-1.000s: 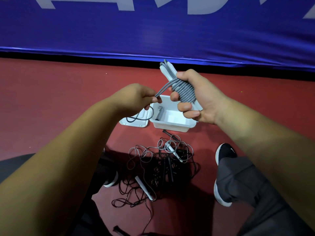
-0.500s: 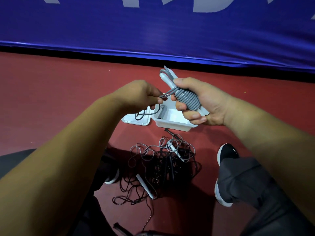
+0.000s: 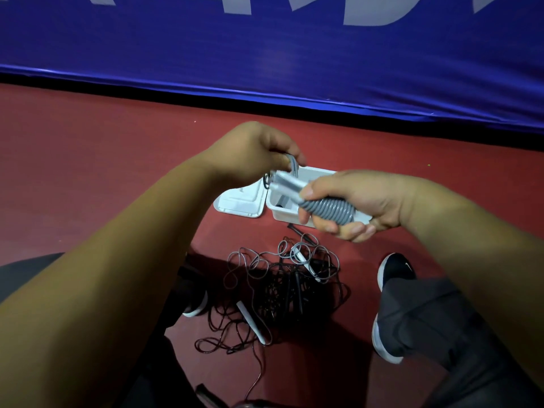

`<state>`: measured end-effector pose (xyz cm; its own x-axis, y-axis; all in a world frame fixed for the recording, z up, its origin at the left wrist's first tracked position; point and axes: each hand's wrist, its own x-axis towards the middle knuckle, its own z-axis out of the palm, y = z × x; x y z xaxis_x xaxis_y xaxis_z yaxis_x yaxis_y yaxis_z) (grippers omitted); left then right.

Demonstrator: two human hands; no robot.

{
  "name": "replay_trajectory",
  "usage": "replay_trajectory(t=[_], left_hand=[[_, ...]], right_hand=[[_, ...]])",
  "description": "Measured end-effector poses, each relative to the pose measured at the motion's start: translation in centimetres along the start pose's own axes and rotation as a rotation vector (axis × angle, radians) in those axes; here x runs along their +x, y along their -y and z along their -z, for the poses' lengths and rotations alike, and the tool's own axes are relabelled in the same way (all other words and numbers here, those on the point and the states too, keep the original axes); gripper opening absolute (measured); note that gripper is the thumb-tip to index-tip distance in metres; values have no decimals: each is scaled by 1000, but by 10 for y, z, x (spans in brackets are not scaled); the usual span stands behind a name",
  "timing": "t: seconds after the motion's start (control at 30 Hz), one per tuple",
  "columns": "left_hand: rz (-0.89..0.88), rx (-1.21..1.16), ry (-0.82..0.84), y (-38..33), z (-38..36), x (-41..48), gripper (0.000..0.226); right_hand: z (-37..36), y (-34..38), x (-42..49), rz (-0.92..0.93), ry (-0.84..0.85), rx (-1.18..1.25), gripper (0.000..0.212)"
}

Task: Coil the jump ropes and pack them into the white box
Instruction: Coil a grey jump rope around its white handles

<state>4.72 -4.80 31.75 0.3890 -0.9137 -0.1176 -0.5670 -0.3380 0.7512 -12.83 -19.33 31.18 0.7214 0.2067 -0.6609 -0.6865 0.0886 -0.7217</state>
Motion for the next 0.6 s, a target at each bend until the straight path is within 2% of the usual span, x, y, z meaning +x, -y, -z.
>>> replay_trajectory(t=[0.13, 0.23, 0.37, 0.5, 0.6], left_hand=[[-59, 110, 23, -9, -3, -1, 16], [-69, 177, 5, -9, -5, -3, 12], [-79, 230, -35, -13, -7, -6, 7], [-65, 314, -10, -11, -8, -6, 13], [-40, 346, 8, -8, -11, -4, 18]], right_hand=[[-1, -7, 5, -50, -44, -162, 39], [1, -10, 10, -54, -137, -222, 24], [11, -11, 18, -27, -311, -296, 19], [22, -13, 23, 59, -502, -235, 20], [26, -14, 27, 133, -572, -104, 21]])
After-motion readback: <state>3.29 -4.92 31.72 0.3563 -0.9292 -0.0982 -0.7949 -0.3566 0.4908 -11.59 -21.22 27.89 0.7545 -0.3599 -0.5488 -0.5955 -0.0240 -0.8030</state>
